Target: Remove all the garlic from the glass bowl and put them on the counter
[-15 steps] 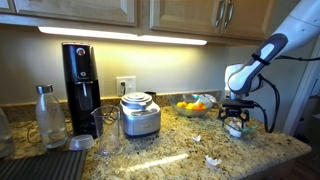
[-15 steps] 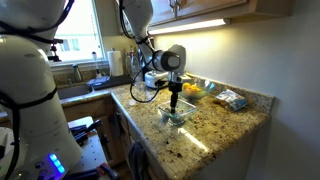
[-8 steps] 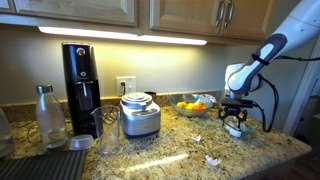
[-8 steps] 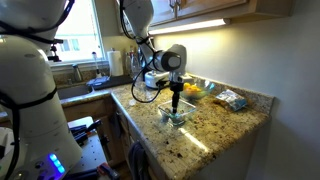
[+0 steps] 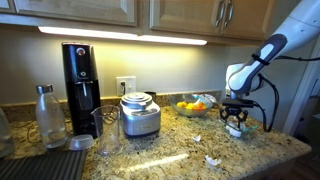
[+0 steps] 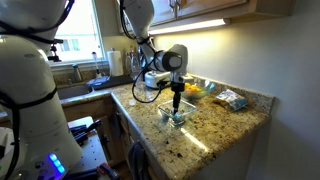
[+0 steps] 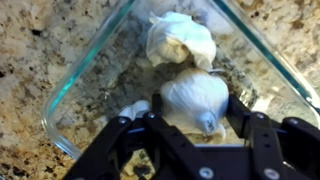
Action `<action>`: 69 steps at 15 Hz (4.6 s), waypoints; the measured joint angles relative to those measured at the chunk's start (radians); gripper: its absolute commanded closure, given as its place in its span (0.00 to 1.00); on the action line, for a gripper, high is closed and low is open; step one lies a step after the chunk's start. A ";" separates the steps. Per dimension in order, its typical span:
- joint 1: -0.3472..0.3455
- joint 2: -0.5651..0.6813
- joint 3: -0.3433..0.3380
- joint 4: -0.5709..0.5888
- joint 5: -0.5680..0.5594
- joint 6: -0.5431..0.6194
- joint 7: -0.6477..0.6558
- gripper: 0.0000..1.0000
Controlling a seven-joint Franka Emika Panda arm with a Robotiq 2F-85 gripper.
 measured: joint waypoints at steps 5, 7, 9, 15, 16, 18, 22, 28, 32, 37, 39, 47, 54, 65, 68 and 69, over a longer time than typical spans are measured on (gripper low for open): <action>-0.007 -0.009 -0.004 -0.002 0.000 0.001 0.000 0.60; -0.012 -0.030 -0.006 -0.007 0.000 0.001 -0.002 0.60; -0.013 -0.061 -0.008 -0.017 -0.003 0.001 -0.003 0.60; -0.004 -0.178 -0.006 -0.051 -0.071 0.001 -0.001 0.60; 0.002 -0.196 -0.003 -0.054 -0.094 0.001 0.000 0.60; 0.015 -0.227 0.016 -0.055 -0.135 0.001 0.000 0.60; 0.046 -0.244 0.084 -0.050 -0.184 0.001 0.000 0.60; 0.109 -0.160 0.145 -0.011 -0.224 0.044 0.001 0.60; 0.138 -0.041 0.140 0.031 -0.233 0.107 0.000 0.60; 0.161 0.052 0.127 0.072 -0.231 0.137 -0.009 0.08; 0.163 0.041 0.126 0.072 -0.231 0.140 -0.019 0.01; 0.129 -0.116 0.092 0.043 -0.217 0.058 -0.119 0.00; 0.070 -0.142 0.017 0.035 -0.224 0.028 -0.109 0.00; 0.030 -0.098 -0.036 0.024 -0.219 -0.088 0.039 0.00; 0.017 -0.078 -0.036 0.023 -0.199 -0.111 0.087 0.00; 0.013 -0.074 -0.036 0.020 -0.190 -0.107 0.091 0.00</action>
